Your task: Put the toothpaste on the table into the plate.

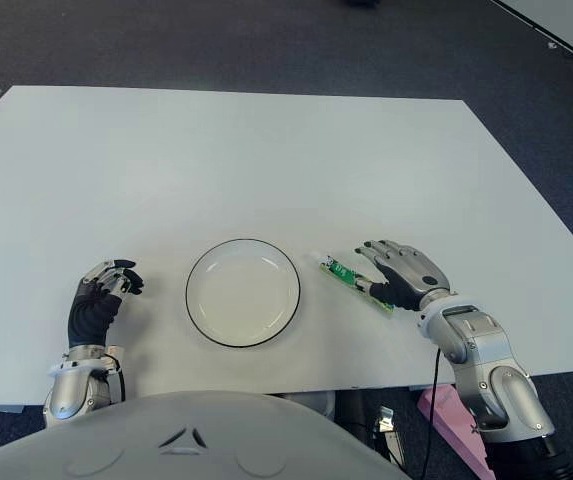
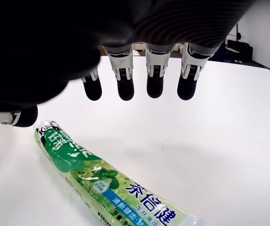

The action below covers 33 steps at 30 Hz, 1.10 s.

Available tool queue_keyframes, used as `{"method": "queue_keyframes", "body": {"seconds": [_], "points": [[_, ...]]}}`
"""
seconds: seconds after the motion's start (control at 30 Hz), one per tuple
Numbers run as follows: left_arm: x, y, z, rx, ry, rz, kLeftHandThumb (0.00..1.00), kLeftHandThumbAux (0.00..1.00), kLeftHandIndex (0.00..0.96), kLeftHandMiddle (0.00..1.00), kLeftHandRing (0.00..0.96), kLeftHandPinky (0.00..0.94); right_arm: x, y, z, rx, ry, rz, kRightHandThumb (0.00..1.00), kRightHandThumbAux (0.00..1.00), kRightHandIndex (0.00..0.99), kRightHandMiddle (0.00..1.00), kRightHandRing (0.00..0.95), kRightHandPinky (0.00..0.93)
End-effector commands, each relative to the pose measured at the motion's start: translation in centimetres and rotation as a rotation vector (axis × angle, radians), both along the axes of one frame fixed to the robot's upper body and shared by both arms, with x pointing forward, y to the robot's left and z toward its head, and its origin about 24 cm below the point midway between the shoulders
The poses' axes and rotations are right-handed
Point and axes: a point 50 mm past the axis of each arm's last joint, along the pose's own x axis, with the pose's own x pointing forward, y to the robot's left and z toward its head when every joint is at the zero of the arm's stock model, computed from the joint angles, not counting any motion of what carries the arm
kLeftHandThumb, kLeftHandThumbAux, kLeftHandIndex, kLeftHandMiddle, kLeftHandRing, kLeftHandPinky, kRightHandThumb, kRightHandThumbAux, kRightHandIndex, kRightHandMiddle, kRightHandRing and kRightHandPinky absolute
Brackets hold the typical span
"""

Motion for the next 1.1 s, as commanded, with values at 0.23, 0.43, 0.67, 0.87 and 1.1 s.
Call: {"method": "queue_keyframes", "body": {"seconds": [0.23,0.43,0.67,0.87,1.1], "points": [[-0.4,-0.4,-0.2,-0.009,0.006,-0.005,0.707,0.719,0.433,0.583,0.564,0.537,-2.2,0.8,-3.7,0.011,0.076,-0.072,0.585,0.139,0.0,0.0,0.0,0.0],[-0.6,-0.4,-0.3,0.008,0.026,0.002,0.707,0.719,0.433,0.586,0.565,0.538,-2.6,1.0,-4.5,0.002,0.073,-0.092,0.585,0.145,0.0,0.0,0.0,0.0],[-0.7,-0.5,-0.3,0.012,0.017,0.009,0.707,0.718,0.433,0.585,0.564,0.536,-2.4,1.5,-5.6,0.008,0.042,-0.118,0.591,0.138,0.0,0.0,0.0,0.0],[-0.8,-0.6,-0.3,0.01,0.018,0.02,0.707,0.718,0.433,0.584,0.561,0.531,-1.6,1.8,-6.6,0.018,0.025,-0.138,0.593,0.143,0.0,0.0,0.0,0.0],[-0.9,-0.7,-0.3,0.013,0.02,0.029,0.707,0.718,0.434,0.587,0.557,0.521,-0.7,2.0,-7.6,0.029,0.02,-0.16,0.59,0.148,0.0,0.0,0.0,0.0]]}}
